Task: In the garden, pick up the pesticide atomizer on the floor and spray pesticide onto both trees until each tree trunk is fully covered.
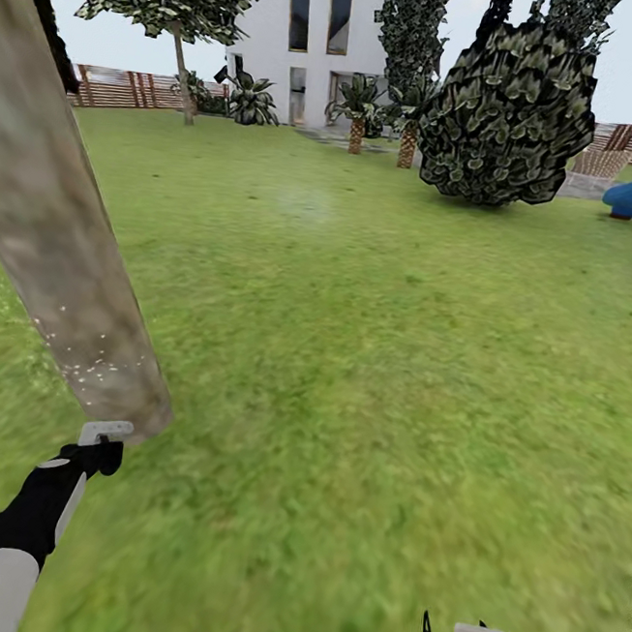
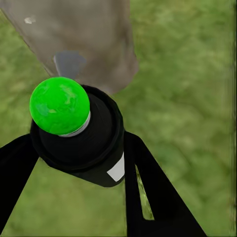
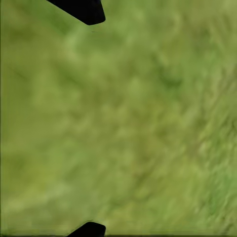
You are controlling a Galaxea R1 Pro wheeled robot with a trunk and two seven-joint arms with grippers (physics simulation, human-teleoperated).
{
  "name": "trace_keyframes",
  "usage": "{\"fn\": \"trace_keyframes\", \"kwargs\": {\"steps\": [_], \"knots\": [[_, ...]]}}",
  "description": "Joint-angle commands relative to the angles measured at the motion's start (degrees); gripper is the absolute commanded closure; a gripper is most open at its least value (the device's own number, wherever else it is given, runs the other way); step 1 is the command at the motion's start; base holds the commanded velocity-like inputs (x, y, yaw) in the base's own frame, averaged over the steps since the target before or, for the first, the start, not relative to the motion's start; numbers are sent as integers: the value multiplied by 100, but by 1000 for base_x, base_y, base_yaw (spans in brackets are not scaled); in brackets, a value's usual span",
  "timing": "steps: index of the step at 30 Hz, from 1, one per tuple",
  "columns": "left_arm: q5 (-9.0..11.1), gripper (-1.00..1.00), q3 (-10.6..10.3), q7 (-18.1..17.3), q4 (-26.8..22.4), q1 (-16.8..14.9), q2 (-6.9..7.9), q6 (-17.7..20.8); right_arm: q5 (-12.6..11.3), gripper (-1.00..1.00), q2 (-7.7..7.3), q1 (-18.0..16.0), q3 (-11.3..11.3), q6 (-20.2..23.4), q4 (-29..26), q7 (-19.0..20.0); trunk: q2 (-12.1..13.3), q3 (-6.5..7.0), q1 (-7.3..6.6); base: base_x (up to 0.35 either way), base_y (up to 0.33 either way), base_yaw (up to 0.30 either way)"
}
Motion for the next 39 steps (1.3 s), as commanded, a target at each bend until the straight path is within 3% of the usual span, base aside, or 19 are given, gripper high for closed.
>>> {"fn": "trace_keyframes", "kwargs": {"steps": [1,8,12,17,21,23,26,39], "knots": [[0,100,1,0,-4,-2,0,2,0,-100,0,0,0,0,2,0,0,0,0,181,-239,0],[-21,100,26,27,-15,-1,5,7,0,-100,9,0,0,0,4,0,0,0,0,65,-259,210],[-14,100,21,571,-15,-3,22,6,3,-100,9,0,0,0,5,0,0,0,0,0,-157,276],[-21,100,28,647,-24,-3,9,-1,1,-100,9,0,0,0,5,0,0,0,0,112,-34,176],[-2,100,-4,986,5,-3,4,19,1,-100,9,0,0,0,5,3,0,0,0,302,-110,2],[-1,100,-20,1005,41,-3,1,151,2,-100,9,0,0,0,4,1,0,0,0,325,-32,0],[-8,100,-25,995,10,-3,0,662,0,-100,9,0,0,0,4,0,0,0,0,333,-4,154],[-9,100,-34,993,-24,-3,-35,702,0,-100,9,0,0,0,3,2,0,0,0,21,-209,197]]}}
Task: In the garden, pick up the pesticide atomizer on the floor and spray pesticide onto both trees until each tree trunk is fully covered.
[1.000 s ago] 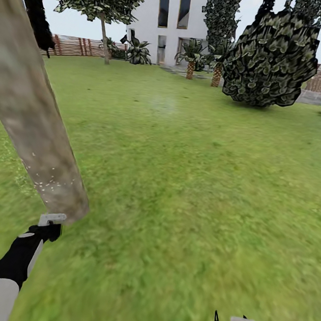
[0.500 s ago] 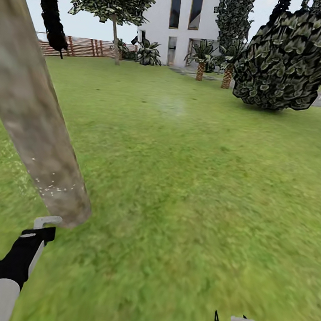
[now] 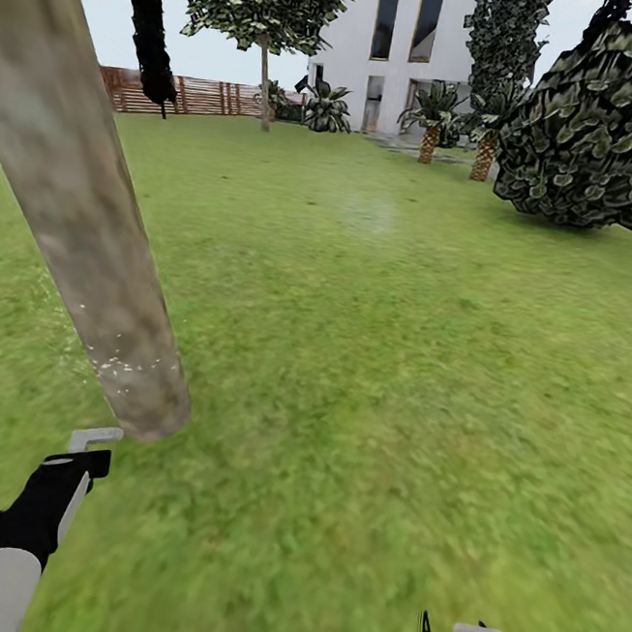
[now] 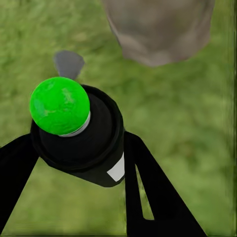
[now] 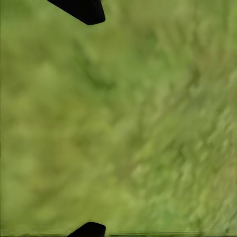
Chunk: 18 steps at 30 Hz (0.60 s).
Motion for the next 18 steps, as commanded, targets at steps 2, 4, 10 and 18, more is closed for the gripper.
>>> {"fn": "trace_keyframes", "kwargs": {"steps": [2,4,10,18], "knots": [[-2,100,0,3,0,0,3,0,1,-100,0,0,0,0,1,2,0,0,0,0,-274,2],[-2,100,7,8,0,0,7,0,1,-100,0,0,0,0,1,5,0,0,0,0,-274,0],[-2,100,9,10,0,0,9,0,8,-100,0,0,0,0,2,5,0,0,0,0,-274,129],[-2,100,9,17,0,0,9,8,3,-100,0,0,0,0,2,3,0,0,0,14,-273,233]]}}
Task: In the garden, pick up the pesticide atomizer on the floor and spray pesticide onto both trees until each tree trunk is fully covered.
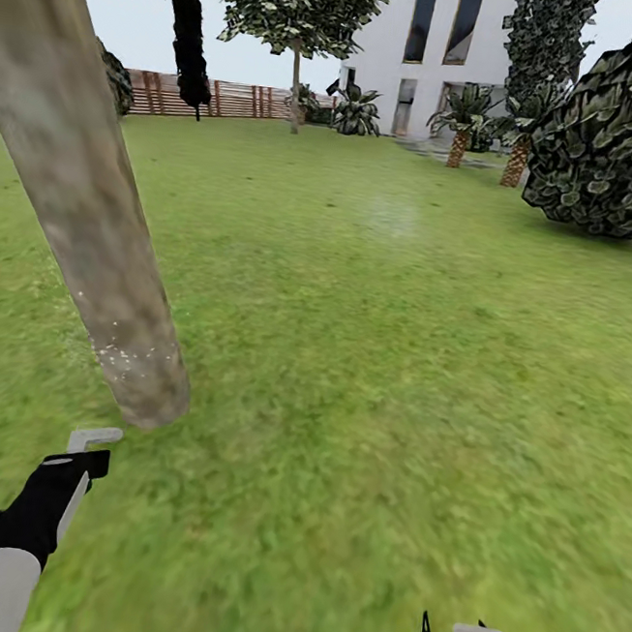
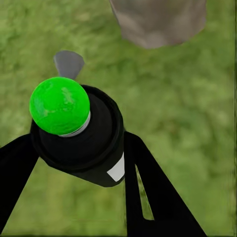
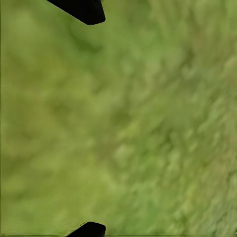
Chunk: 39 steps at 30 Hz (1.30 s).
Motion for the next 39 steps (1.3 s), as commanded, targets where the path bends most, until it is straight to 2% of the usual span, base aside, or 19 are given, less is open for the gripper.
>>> {"fn": "trace_keyframes", "kwargs": {"steps": [1,14,18,19,20,21,24,25,28,29,30,31,32,33,35,36,37,39], "knots": [[-3,100,0,0,0,0,0,1,2,-100,0,0,0,0,0,-1,0,0,0,166,-237,24],[5,100,0,6,0,0,-9,-7,6,-100,-4,0,0,0,0,-1,0,0,0,213,-204,5],[9,100,3,5,0,0,-11,-11,4,-100,-5,0,0,0,0,-5,0,0,0,42,-265,235],[14,100,7,-14,30,0,-131,-31,5,-100,-8,0,0,0,0,-5,0,0,0,3,-271,275],[7,100,-4,-13,35,0,-356,-115,1,-100,-16,0,0,-5,-6,-7,0,0,0,-18,-251,277],[-2,100,-36,1,14,0,-504,-258,-1,-100,-38,0,-4,-7,-11,-11,0,0,0,-50,-128,278],[8,100,-99,-23,-82,-38,-736,-476,-12,-100,-172,0,-7,-4,-5,-19,0,0,0,-13,-34,256],[13,100,-103,-37,-209,-67,-728,-469,-12,-100,-174,0,-2,-1,-2,-16,0,0,0,-1,-3,72],[-18,100,-113,-51,-795,-299,-626,-122,-12,-100,-164,0,0,-2,0,-14,0,0,0,0,-1,13],[-8,100,-114,-123,-963,-445,-397,266,-13,-100,-157,0,0,-1,0,-12,0,0,0,0,0,2],[-4,100,-114,-298,-1025,-573,-169,445,-12,-100,-149,0,0,0,5,-8,0,0,0,0,0,0],[1,100,-113,-589,-1045,-676,106,513,-6,-100,-143,0,0,0,8,-3,0,0,0,0,0,0],[-1,100,-114,-852,-1053,-713,263,533,-4,-100,-142,0,0,0,8,1,0,0,0,0,0,0],[-7,100,-117,-1045,-1059,-728,328,542,-4,-100,-141,0,0,0,9,3,0,0,0,0,0,0],[-5,100,-131,-1221,-1062,-744,340,551,-3,-100,-138,0,0,0,7,3,0,0,0,0,0,0],[-8,100,-207,-1305,-1066,-746,329,553,-3,-100,-139,0,0,0,5,4,0,0,0,0,0,0],[-6,100,-439,-1441,-1074,-757,342,588,-3,-100,-134,0,0,6,3,4,0,0,0,0,0,0],[2,100,-550,-1514,-1120,-898,368,789,-3,-100,-132,0,0,6,1,4,0,0,0,0,0,20]]}}
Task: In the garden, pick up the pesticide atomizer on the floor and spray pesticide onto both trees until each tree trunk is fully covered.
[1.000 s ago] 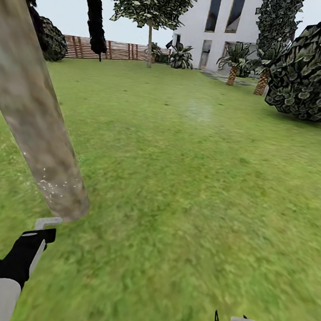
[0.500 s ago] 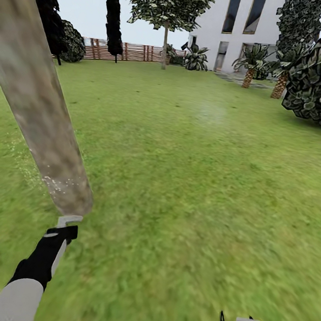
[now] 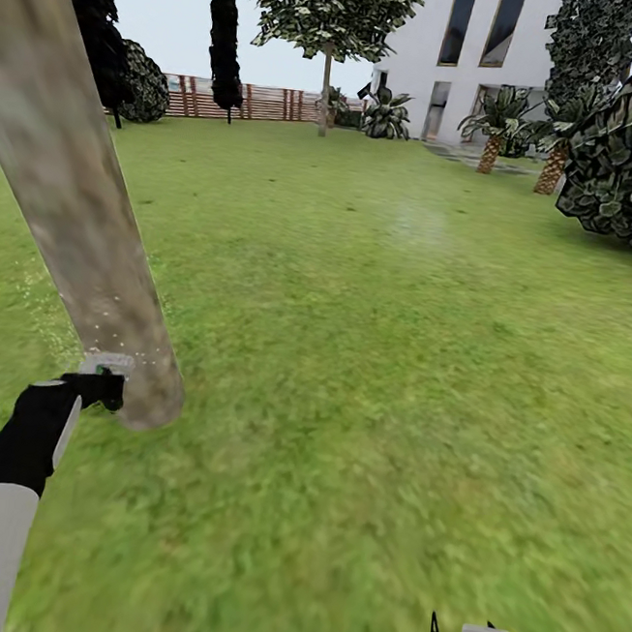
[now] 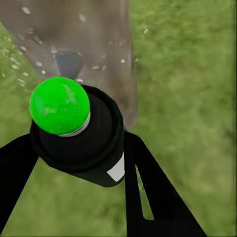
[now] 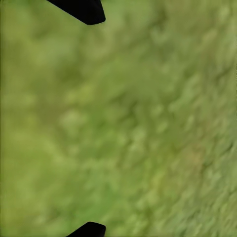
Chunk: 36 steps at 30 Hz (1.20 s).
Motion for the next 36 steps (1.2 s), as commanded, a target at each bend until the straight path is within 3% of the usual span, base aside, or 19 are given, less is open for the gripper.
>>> {"fn": "trace_keyframes", "kwargs": {"steps": [1,10,19,22,25,36], "knots": [[-10,100,-32,-25,-17,-62,8,137,0,-100,0,0,0,-3,0,0,0,-1,0,0,0,213],[-38,100,-62,-30,-69,-230,10,266,1,-100,1,0,0,-1,-1,3,0,-1,0,0,0,261],[-94,100,-22,48,-249,-158,49,261,8,-100,0,0,0,-1,0,9,0,-1,0,242,115,10],[-105,100,1,120,-219,156,171,235,1,-100,0,0,0,-4,-1,9,0,-1,0,243,239,20],[-100,100,11,177,-215,265,210,239,1,-100,1,0,0,-5,1,9,0,-1,0,165,204,213],[-80,100,-40,187,-191,286,47,250,2,-100,1,0,0,0,1,9,0,-1,0,8,-126,56]]}}
